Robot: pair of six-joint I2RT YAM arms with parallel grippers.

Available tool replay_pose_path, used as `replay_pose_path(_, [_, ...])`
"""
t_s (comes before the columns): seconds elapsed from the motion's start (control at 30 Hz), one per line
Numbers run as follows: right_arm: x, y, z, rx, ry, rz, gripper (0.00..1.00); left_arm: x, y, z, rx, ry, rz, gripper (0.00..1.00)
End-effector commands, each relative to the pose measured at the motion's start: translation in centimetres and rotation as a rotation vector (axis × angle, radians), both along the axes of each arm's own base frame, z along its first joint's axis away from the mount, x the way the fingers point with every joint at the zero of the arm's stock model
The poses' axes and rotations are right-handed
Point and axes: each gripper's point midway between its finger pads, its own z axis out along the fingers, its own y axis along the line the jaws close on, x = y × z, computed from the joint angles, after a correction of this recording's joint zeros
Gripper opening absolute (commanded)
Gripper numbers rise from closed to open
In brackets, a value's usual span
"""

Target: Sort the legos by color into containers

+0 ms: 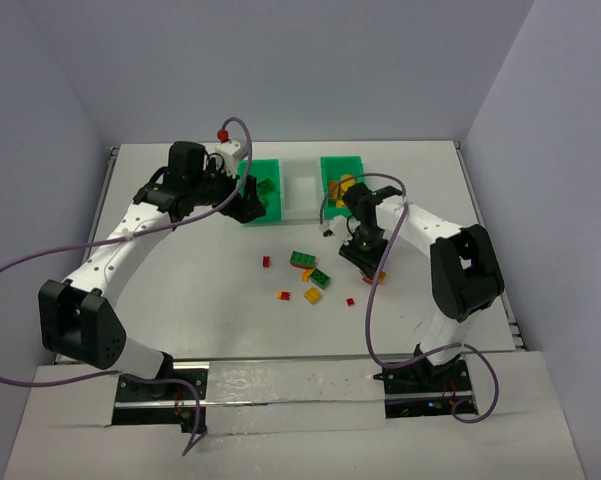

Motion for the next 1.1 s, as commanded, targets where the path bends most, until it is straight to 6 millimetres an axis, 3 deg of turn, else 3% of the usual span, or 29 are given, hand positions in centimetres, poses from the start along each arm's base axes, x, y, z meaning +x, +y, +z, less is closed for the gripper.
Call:
replay_pose_path(0.0, [1.7,5.7,7.4,0.328,-0.066,0.002,0.0,-4.4,-2.2,3.0,-0.148,-0.033,-0.216,0.99])
replay_pose_path(0.03, [2.6,8.6,11.8,0.506,-0.11,0.022,0.0,-6.0,-2.8,3.6,-0.203,-0.037,-0.286,0.99])
replay_pose_path(0.1, [1.8,11.9,15.7,0.723,-0.091,0.053,0.0,-7.7,-3.3,4.8,-0.264,-0.048,-0.356,0.99])
replay_pose_path(0.2, [0.5,15.6,20.3,0.935,-0.029,0.084,0.0,-10.2,-4.2,6.3,-0.383,0.004,-0.46,0.99])
replay_pose_path(0.33, [-1.1,18.8,23.2,1.086,0.043,0.128,0.0,-11.4,-4.7,8.1,-0.455,-0.022,-0.507,0.99])
replay_pose_path(0.5, [-2.3,20.6,24.7,1.163,0.082,0.157,0.0,-12.2,-5.6,8.0,-0.463,-0.005,-0.528,0.99])
replay_pose_path(0.7, [-3.0,21.0,25.3,1.186,0.1,0.17,0.0,-13.2,-6.5,7.5,-0.463,0.011,-0.561,0.97])
replay_pose_path(0.87, [-3.1,20.9,25.1,1.18,0.102,0.169,0.0,-13.8,-6.8,7.3,-0.471,0.035,-0.603,0.84])
replay_pose_path(1.0, [-3.2,20.8,24.8,1.175,0.108,0.172,0.0,-14.3,-6.8,6.8,-0.471,0.057,-0.623,0.7])
replay_pose_path(1.07, [-3.3,20.8,24.7,1.173,0.11,0.175,0.0,-14.4,-6.7,6.5,-0.467,0.058,-0.626,0.58])
